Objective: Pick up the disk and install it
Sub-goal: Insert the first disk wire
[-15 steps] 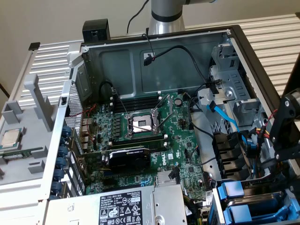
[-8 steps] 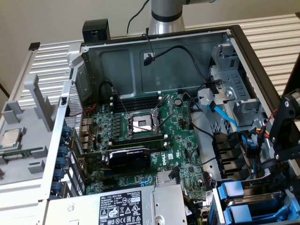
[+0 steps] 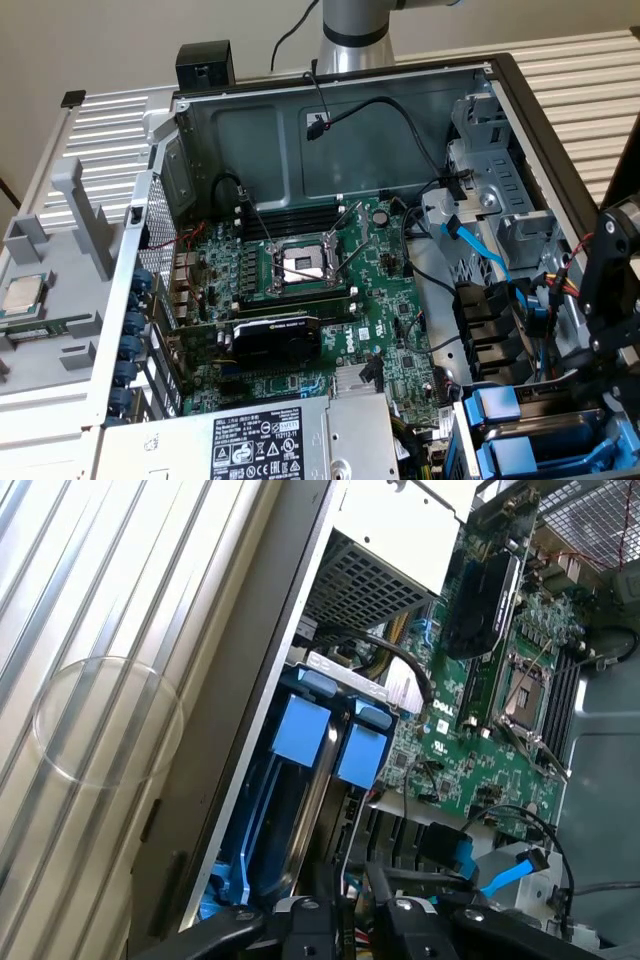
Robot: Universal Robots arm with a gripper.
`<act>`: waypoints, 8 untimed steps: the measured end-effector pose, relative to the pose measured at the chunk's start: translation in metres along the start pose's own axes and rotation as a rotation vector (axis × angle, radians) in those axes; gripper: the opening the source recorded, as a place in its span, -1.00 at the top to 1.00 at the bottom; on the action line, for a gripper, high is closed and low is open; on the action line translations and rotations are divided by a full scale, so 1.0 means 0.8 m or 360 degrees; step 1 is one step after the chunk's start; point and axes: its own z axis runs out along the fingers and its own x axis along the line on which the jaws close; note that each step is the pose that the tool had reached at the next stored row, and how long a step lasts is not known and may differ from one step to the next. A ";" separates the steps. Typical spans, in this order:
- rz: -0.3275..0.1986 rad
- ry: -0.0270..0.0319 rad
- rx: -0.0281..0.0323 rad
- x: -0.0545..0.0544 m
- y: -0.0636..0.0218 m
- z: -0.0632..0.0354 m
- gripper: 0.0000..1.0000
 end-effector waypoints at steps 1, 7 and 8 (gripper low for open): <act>0.0000 -0.00002 -0.00001 0.000 0.000 0.000 0.51; 0.0000 -0.00006 -0.00010 0.000 0.000 0.000 0.66; 0.0001 -0.00005 -0.00011 0.000 0.000 0.000 0.66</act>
